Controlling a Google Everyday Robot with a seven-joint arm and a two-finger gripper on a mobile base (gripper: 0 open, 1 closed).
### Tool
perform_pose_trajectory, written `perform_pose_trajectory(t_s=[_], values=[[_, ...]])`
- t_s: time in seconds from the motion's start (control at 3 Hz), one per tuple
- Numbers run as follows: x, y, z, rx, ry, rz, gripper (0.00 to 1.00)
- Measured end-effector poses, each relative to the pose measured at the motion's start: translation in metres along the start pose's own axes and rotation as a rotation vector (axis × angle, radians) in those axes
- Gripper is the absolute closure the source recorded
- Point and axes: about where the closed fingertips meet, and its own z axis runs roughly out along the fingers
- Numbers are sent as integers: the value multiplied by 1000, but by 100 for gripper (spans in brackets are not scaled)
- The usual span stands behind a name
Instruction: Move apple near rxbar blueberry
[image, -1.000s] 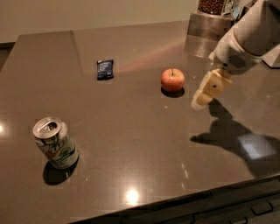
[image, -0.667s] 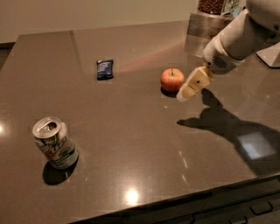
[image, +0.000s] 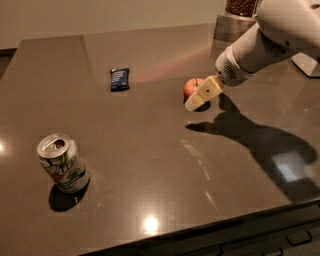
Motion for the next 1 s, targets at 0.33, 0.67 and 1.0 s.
perform_pose_trajectory(t_s=[0.33, 0.67, 1.0], values=[[-8, 2, 18, -12, -9, 18, 0], [-16, 4, 31, -28, -15, 33, 13], [-24, 4, 38, -43, -21, 44, 36]])
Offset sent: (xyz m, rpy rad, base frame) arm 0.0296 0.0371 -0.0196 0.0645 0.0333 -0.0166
